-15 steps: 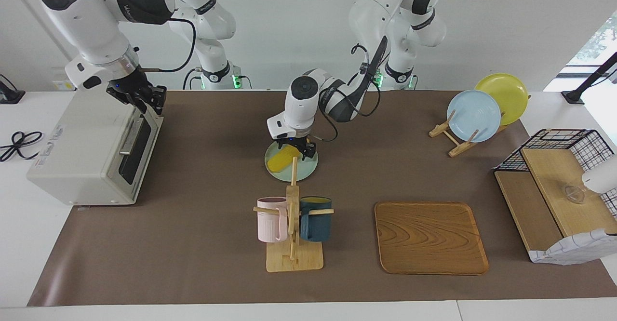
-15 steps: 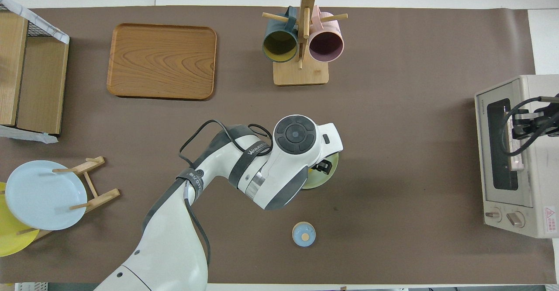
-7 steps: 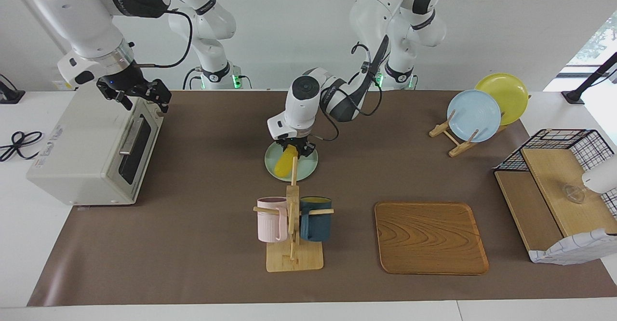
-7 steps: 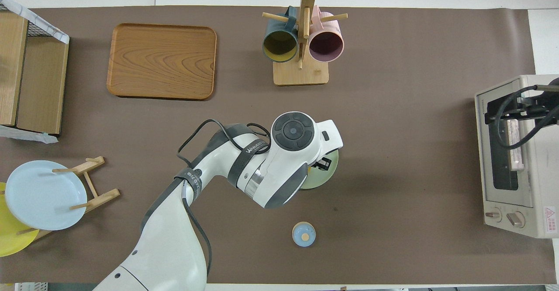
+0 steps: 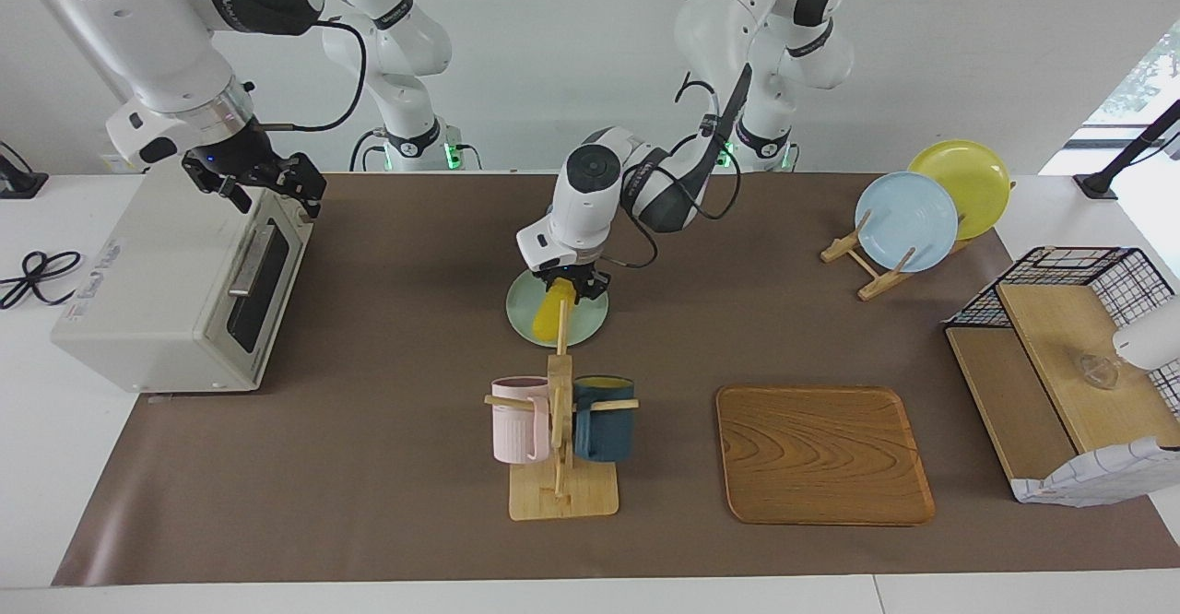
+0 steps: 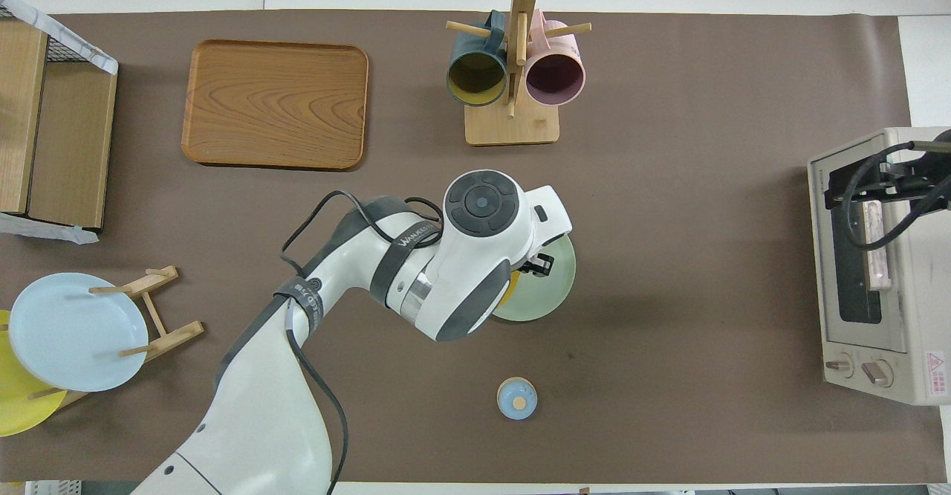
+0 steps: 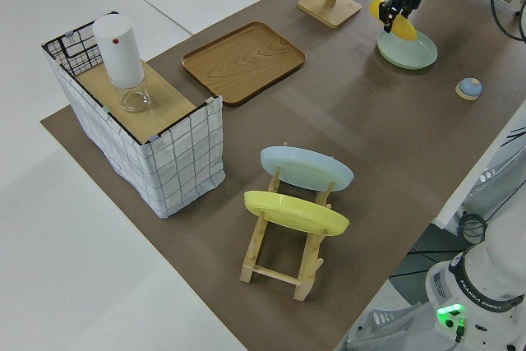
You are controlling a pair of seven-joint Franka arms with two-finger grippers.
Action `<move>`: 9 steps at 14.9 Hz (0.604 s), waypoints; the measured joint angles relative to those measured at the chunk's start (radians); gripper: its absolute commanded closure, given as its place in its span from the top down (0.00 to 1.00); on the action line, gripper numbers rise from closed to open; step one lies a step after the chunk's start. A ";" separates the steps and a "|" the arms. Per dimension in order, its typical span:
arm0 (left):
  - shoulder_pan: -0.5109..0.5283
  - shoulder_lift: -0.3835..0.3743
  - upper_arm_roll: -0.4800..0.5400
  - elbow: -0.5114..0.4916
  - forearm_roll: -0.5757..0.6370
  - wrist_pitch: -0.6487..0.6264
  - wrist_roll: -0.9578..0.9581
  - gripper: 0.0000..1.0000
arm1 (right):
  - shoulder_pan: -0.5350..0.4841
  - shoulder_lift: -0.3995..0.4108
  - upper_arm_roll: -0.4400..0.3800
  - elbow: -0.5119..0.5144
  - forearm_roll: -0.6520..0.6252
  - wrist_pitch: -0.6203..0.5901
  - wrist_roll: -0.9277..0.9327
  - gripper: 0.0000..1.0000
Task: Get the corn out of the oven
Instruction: 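Carry the corn with the left gripper onto the wooden tray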
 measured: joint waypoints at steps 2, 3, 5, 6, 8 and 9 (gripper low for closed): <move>0.112 -0.048 0.005 0.029 0.001 -0.085 0.001 0.00 | 0.002 0.000 -0.001 0.000 0.000 -0.002 0.000 1.00; 0.169 -0.055 0.007 0.053 0.007 -0.117 0.002 0.00 | 0.007 0.000 -0.003 0.000 0.000 -0.002 0.000 1.00; 0.286 -0.041 0.010 0.099 0.028 -0.146 0.013 0.00 | 0.038 0.000 -0.025 0.000 -0.009 -0.004 0.000 1.00; 0.341 -0.025 0.010 0.117 0.047 -0.146 0.028 0.00 | 0.061 0.000 -0.043 0.000 -0.016 -0.004 0.000 1.00; 0.423 0.017 0.010 0.150 0.069 -0.146 0.088 0.00 | 0.112 -0.001 -0.087 0.002 -0.020 -0.005 0.000 1.00; 0.448 0.052 0.010 0.186 0.076 -0.145 0.108 0.00 | 0.131 -0.002 -0.103 0.003 -0.020 -0.005 0.000 1.00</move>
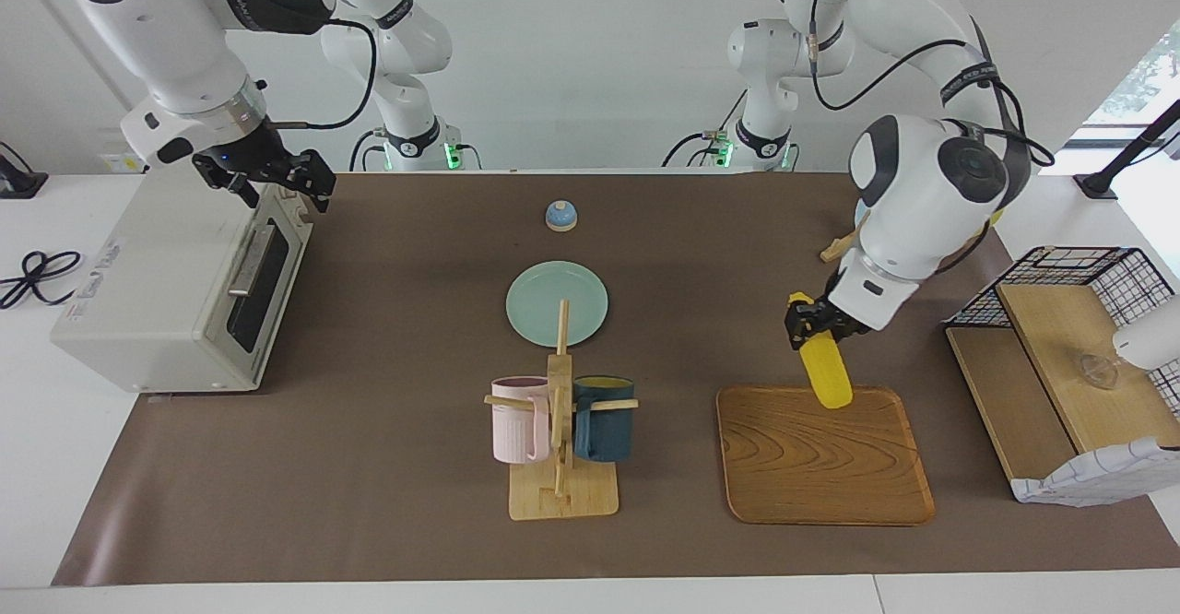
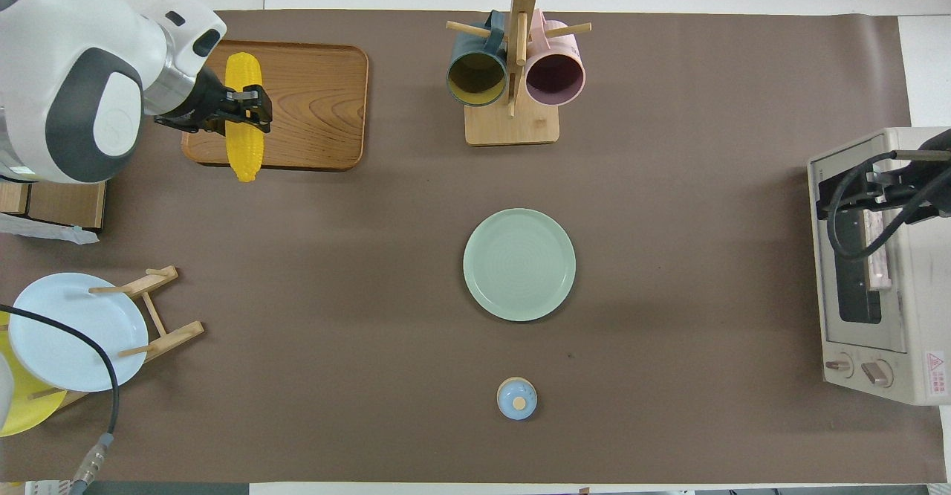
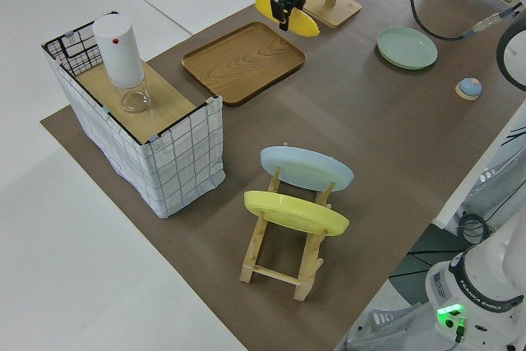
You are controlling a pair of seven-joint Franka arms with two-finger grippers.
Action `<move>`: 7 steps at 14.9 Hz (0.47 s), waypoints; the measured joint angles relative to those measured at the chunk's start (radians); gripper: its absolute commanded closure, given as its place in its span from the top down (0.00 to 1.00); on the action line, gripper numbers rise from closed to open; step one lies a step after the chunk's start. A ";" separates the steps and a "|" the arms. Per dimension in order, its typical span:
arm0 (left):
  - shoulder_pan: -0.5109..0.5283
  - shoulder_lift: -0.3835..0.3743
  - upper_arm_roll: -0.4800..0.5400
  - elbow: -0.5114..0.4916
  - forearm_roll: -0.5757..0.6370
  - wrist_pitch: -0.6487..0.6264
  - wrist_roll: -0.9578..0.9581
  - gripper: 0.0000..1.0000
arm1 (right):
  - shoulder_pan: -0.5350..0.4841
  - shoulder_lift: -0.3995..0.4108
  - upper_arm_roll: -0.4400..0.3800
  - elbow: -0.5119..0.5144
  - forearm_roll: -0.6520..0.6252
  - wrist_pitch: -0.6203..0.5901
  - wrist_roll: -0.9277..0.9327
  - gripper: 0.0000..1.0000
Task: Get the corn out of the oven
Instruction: 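Carry the corn with the left gripper onto the wooden tray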
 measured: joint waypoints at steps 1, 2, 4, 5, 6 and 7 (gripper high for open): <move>0.013 0.048 0.000 0.056 0.011 0.000 0.008 0.00 | 0.012 -0.002 -0.008 0.000 0.000 -0.001 0.000 1.00; 0.017 0.106 0.001 0.122 0.021 0.000 0.009 0.00 | 0.020 -0.003 -0.011 0.000 0.000 -0.001 0.000 1.00; 0.015 0.226 0.003 0.232 0.032 0.011 0.009 0.00 | 0.028 -0.003 -0.019 0.000 -0.001 -0.001 0.000 1.00; 0.015 0.281 0.007 0.272 0.035 0.034 0.009 0.00 | 0.028 -0.003 -0.023 0.000 -0.001 -0.001 0.000 1.00; 0.015 0.326 0.013 0.302 0.035 0.064 0.009 0.00 | 0.028 -0.004 -0.028 0.000 -0.001 -0.001 0.000 1.00; 0.017 0.358 0.017 0.323 0.035 0.087 0.009 0.00 | 0.028 -0.004 -0.032 0.001 -0.001 -0.001 0.000 1.00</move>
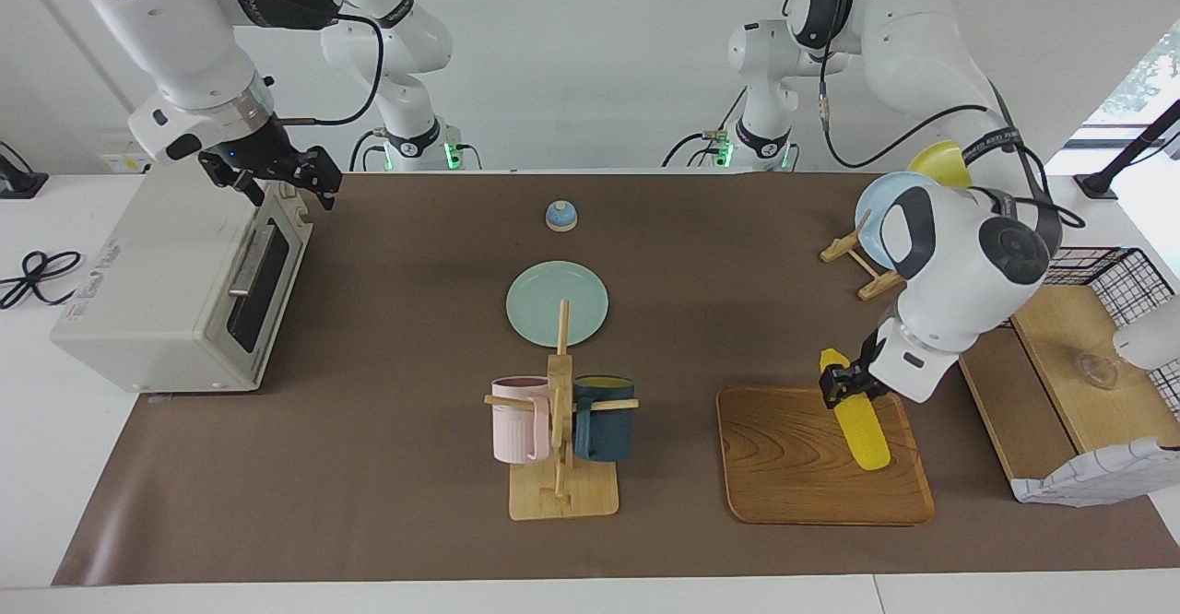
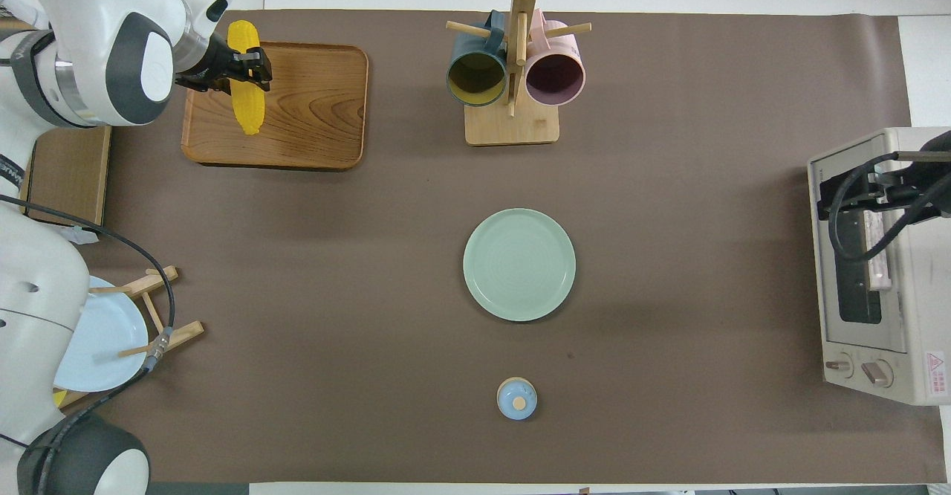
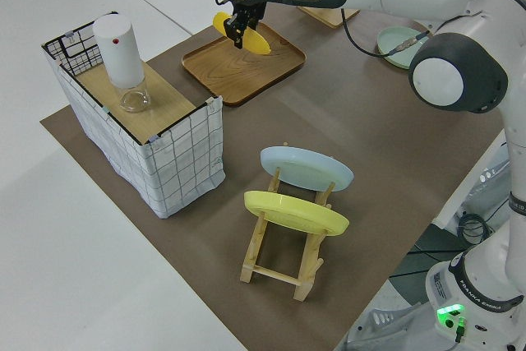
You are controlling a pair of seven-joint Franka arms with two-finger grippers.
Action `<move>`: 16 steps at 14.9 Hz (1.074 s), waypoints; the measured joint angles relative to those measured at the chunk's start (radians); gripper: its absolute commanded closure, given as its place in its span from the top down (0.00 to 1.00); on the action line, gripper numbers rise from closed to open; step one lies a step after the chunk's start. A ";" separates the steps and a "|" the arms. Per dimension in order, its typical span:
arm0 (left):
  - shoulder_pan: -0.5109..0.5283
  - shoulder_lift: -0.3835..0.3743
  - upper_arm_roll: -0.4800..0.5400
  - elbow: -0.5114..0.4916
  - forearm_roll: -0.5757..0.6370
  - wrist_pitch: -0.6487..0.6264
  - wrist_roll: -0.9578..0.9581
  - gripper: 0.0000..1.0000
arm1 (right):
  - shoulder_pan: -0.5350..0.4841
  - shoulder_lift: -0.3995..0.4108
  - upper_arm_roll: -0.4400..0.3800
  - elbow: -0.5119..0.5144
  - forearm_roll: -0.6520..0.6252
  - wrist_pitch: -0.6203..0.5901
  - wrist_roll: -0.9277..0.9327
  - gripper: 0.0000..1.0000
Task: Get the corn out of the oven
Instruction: 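Carry the corn with the left gripper onto the wooden tray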
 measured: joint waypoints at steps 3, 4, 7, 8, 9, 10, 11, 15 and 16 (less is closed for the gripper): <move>0.011 0.028 0.001 0.024 0.000 0.026 0.000 0.00 | -0.001 -0.001 -0.003 0.001 0.001 0.000 0.000 1.00; 0.011 0.028 0.001 0.025 0.002 0.030 0.002 0.00 | -0.001 -0.001 -0.003 0.001 0.001 0.000 0.000 1.00; 0.010 0.030 0.000 0.016 0.008 0.058 0.008 0.00 | -0.001 -0.001 -0.003 0.001 0.001 0.000 0.000 1.00; 0.009 0.030 0.000 0.008 0.009 0.070 0.009 0.00 | -0.001 -0.001 -0.003 0.001 0.001 0.000 0.000 1.00; 0.009 0.030 0.000 -0.001 0.009 0.083 0.012 0.00 | -0.001 -0.001 -0.003 0.001 0.001 0.000 0.000 1.00; 0.009 0.030 0.000 -0.011 0.010 0.097 0.015 0.00 | -0.001 -0.001 -0.003 0.001 0.001 0.000 0.000 1.00; 0.009 0.030 -0.001 -0.024 0.010 0.114 0.025 0.80 | -0.001 -0.001 -0.003 0.001 0.001 0.000 0.000 1.00; 0.006 0.022 -0.003 -0.076 0.010 0.154 0.049 1.00 | -0.004 -0.001 -0.008 0.001 0.001 0.000 0.000 1.00; 0.006 0.018 -0.003 -0.079 0.011 0.153 0.050 1.00 | -0.004 -0.001 -0.008 0.002 0.001 0.002 0.000 1.00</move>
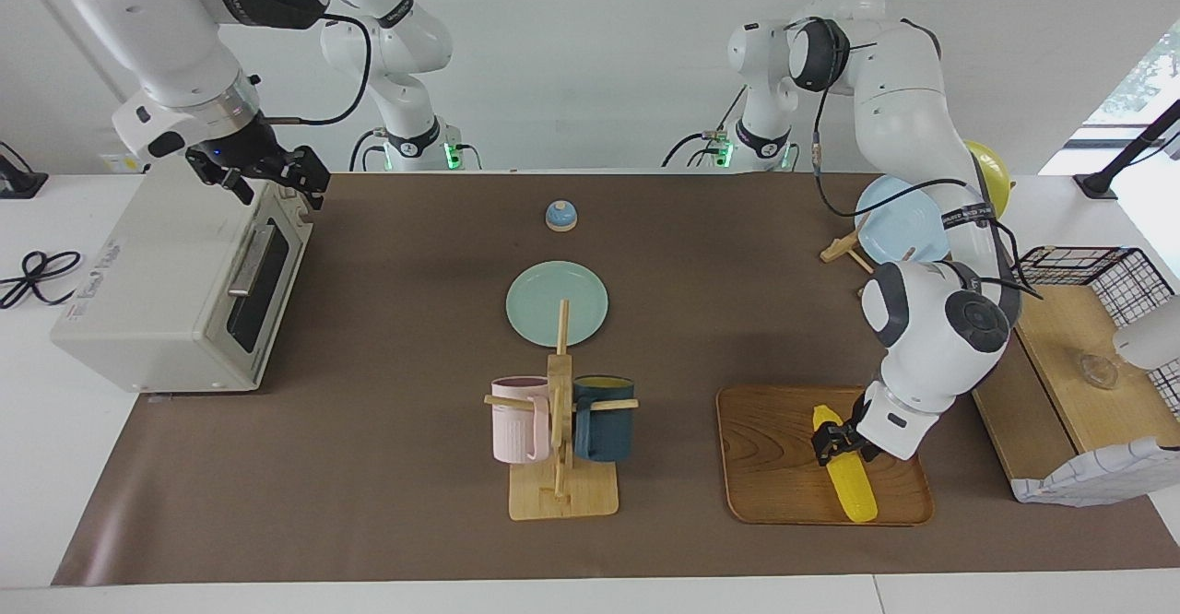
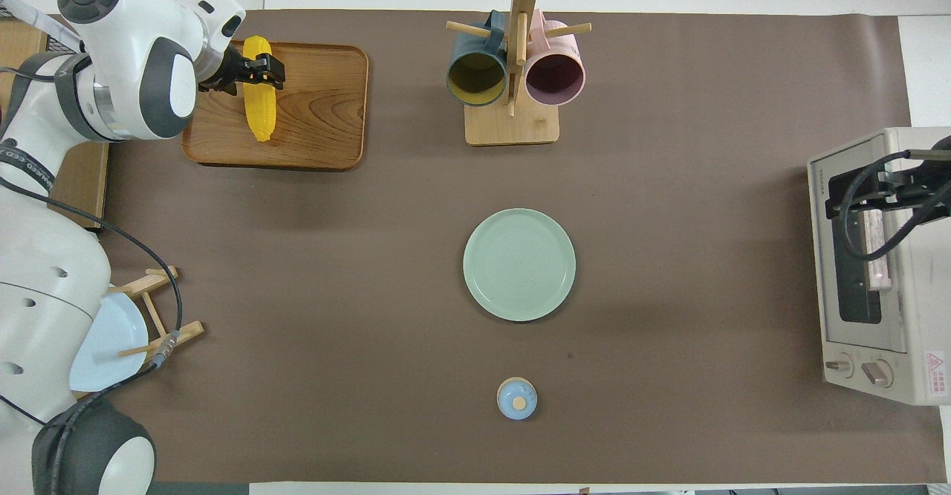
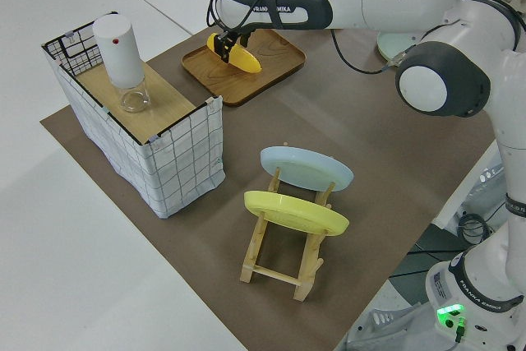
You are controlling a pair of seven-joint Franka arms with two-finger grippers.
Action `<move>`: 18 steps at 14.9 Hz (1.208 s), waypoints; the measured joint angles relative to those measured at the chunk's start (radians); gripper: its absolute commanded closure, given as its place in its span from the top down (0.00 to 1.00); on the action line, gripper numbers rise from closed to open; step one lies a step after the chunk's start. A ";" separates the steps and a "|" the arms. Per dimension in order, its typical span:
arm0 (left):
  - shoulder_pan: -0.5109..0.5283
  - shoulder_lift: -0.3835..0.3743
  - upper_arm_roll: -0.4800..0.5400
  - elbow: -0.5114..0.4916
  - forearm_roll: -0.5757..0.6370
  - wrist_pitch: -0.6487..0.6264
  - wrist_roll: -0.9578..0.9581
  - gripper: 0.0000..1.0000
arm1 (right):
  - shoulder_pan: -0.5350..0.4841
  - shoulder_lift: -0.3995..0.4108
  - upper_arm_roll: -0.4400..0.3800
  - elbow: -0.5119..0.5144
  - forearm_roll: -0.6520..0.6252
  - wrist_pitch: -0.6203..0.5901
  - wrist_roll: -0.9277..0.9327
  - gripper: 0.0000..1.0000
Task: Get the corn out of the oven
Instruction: 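Carry the corn with the left gripper onto the wooden tray, then open the left gripper and withdraw it from the tray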
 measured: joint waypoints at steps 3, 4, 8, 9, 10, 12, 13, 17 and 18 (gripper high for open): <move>0.001 -0.014 0.001 -0.003 0.000 -0.040 0.001 1.00 | 0.002 0.000 0.001 0.002 0.001 0.002 0.000 1.00; 0.001 -0.023 0.001 0.001 0.000 -0.066 0.001 1.00 | 0.002 0.000 0.001 0.002 0.001 0.002 0.000 1.00; 0.003 -0.150 0.002 0.018 0.000 -0.220 0.001 1.00 | 0.001 0.000 0.001 0.002 0.001 0.002 0.000 1.00; 0.003 -0.202 0.003 0.018 0.000 -0.292 0.000 1.00 | 0.001 0.000 0.000 0.002 0.001 0.002 0.000 1.00; 0.003 -0.255 0.004 0.017 0.000 -0.369 -0.001 1.00 | 0.000 0.000 0.000 0.002 0.001 0.002 0.000 1.00; 0.003 -0.353 0.005 0.015 0.000 -0.511 -0.002 1.00 | 0.000 0.000 0.000 0.002 0.001 0.002 0.000 1.00; 0.002 -0.396 0.005 0.013 0.000 -0.573 -0.003 1.00 | 0.000 0.000 0.000 0.002 0.001 0.002 0.000 1.00; 0.002 -0.559 0.004 -0.046 0.000 -0.743 -0.034 1.00 | 0.000 0.000 0.000 0.002 0.001 0.002 0.000 1.00; 0.002 -0.597 0.004 -0.082 0.001 -0.757 -0.039 1.00 | 0.000 0.000 0.000 0.002 0.001 0.002 0.000 1.00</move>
